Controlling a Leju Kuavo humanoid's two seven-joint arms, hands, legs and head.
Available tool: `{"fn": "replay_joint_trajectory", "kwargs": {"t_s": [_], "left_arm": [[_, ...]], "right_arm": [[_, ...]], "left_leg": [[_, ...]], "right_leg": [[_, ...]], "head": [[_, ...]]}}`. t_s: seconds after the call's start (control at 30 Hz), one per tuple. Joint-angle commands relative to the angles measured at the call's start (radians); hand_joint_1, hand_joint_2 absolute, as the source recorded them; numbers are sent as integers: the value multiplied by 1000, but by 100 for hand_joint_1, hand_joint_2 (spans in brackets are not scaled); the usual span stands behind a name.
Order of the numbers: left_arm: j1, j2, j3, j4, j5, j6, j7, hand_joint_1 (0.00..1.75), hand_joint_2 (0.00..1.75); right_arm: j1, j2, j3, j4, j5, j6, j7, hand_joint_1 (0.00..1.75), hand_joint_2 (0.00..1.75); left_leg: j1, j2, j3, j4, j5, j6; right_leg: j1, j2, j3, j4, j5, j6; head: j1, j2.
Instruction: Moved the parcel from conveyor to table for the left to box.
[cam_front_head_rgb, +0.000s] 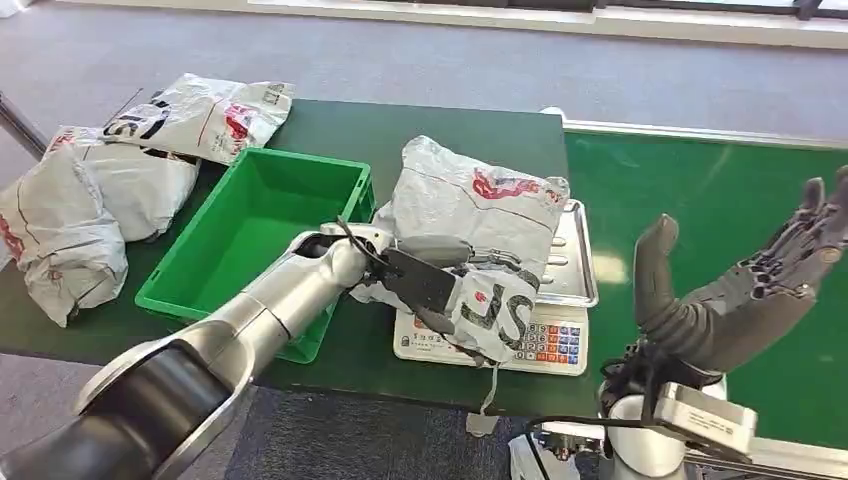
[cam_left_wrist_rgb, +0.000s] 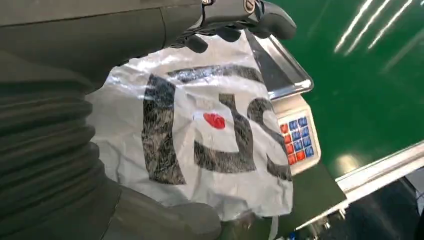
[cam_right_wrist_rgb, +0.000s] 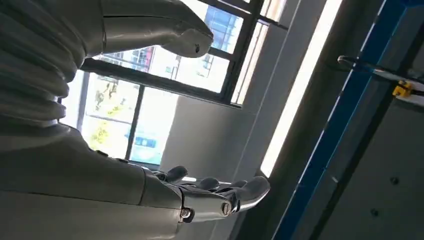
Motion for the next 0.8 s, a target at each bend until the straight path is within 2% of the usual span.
{"fn": "replay_joint_trajectory", "kwargs": {"t_s": [0.03,0.1,0.23,0.43,0.6,0.77,0.8], "left_arm": [[-57,46,-156,64,-16,99,62,0,175],[-61,20,-225,100,-121,267,140,0,175],[-23,3,-260,167,-150,340,168,0,175],[-28,3,-255,174,-148,360,178,0,175],[-33,-8,-276,187,-192,433,224,0,175],[-37,-14,-289,215,-208,418,226,0,175],[-37,-13,-288,215,-207,418,224,175,175]], "right_arm": [[-11,-29,-12,30,-28,1,-33,0,175],[2,-24,-27,14,-19,1,-49,0,175],[-17,-29,-6,36,-32,1,-50,0,175],[-21,-26,-7,39,-35,1,-53,0,175],[-10,-21,-13,22,-27,1,-53,0,175],[-5,-20,-13,16,-27,1,-50,0,175],[-5,-21,-13,16,-27,1,-50,0,175]], "left_leg": [[0,0,0,0,0,0],[0,0,1,-1,0,1],[0,0,2,-1,0,1],[0,1,1,-1,0,1],[0,0,1,-1,1,1],[0,0,3,-5,2,2],[0,0,1,-1,0,1]], "right_leg": [[0,-1,0,0,0,0],[0,-1,1,-1,0,0],[0,-1,2,-1,0,0],[0,-1,2,-2,0,0],[0,-2,1,-2,0,0],[1,-4,4,-7,2,1],[0,-2,1,-1,0,1]], "head": [[0,0],[0,0],[0,0],[0,0],[0,0],[0,0],[0,0]]}}
